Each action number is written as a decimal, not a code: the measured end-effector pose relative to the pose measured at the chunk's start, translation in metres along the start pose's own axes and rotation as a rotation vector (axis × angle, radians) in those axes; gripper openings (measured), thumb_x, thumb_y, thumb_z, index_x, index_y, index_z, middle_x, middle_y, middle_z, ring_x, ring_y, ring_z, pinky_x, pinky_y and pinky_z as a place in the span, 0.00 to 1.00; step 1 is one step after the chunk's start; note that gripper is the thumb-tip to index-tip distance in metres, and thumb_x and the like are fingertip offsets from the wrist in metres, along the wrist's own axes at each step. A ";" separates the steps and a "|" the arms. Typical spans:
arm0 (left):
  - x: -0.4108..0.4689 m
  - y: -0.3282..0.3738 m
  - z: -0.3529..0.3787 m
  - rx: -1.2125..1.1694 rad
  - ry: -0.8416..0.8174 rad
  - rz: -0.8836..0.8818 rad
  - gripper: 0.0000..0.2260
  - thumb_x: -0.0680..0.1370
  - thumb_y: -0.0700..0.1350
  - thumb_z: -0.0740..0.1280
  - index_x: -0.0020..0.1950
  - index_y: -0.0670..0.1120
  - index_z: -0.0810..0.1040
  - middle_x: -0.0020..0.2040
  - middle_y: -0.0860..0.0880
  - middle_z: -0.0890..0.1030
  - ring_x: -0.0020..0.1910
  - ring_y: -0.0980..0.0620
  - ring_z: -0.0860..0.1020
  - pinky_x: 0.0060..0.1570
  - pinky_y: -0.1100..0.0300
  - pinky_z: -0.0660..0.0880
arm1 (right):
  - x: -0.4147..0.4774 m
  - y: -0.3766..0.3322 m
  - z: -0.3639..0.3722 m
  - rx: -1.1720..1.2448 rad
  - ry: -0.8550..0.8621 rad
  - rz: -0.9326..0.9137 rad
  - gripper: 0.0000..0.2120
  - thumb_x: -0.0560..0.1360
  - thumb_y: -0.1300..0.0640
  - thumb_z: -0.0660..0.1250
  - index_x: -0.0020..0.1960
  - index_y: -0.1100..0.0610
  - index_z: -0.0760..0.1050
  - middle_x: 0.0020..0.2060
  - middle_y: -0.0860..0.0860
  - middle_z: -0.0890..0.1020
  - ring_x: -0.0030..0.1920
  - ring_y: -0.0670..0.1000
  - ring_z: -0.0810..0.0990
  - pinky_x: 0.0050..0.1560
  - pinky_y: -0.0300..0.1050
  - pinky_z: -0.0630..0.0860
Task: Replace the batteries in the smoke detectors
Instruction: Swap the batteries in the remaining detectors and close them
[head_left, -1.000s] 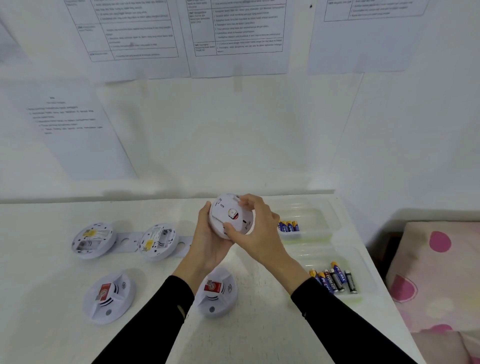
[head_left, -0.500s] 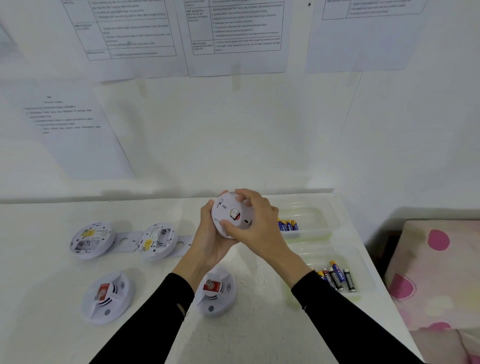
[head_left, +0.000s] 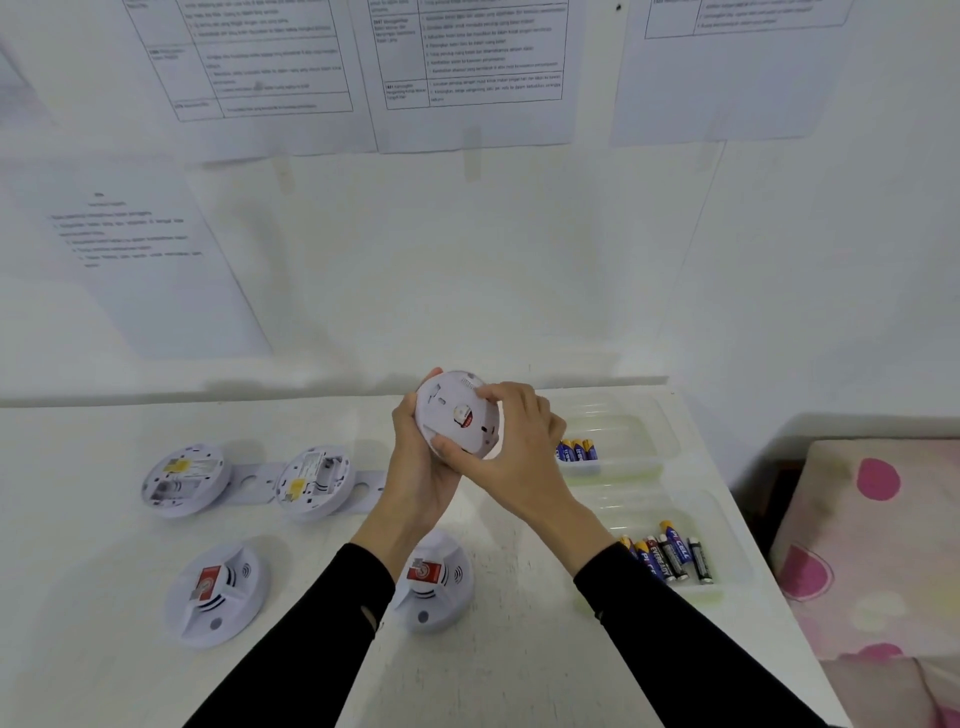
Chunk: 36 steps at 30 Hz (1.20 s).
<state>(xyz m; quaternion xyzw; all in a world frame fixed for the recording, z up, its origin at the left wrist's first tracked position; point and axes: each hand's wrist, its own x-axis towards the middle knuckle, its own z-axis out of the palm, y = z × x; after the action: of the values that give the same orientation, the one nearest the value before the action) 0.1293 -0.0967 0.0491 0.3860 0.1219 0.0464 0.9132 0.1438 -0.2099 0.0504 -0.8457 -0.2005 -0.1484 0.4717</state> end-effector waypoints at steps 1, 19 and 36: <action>0.001 0.001 0.001 -0.007 0.003 0.000 0.21 0.83 0.55 0.53 0.72 0.49 0.71 0.67 0.40 0.77 0.66 0.39 0.76 0.64 0.42 0.74 | 0.000 0.002 -0.002 -0.052 0.017 -0.012 0.30 0.63 0.31 0.69 0.58 0.46 0.68 0.54 0.41 0.71 0.55 0.44 0.69 0.56 0.45 0.61; -0.004 -0.004 0.012 -0.019 -0.003 0.051 0.18 0.84 0.54 0.53 0.70 0.51 0.72 0.62 0.43 0.80 0.57 0.45 0.81 0.48 0.53 0.81 | 0.006 -0.002 0.006 -0.440 0.222 0.082 0.34 0.58 0.25 0.60 0.40 0.56 0.73 0.36 0.48 0.74 0.42 0.53 0.70 0.45 0.50 0.61; 0.004 0.010 0.000 0.306 -0.183 -0.034 0.27 0.73 0.48 0.68 0.72 0.56 0.70 0.69 0.47 0.74 0.64 0.45 0.76 0.64 0.46 0.73 | 0.015 0.009 -0.022 0.470 -0.335 0.538 0.29 0.78 0.33 0.45 0.52 0.48 0.79 0.48 0.50 0.84 0.51 0.50 0.80 0.56 0.50 0.73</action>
<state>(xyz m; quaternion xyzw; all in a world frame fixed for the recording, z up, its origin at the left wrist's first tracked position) 0.1330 -0.0887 0.0557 0.5209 0.0502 -0.0237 0.8518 0.1595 -0.2299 0.0619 -0.7494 -0.0743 0.1705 0.6354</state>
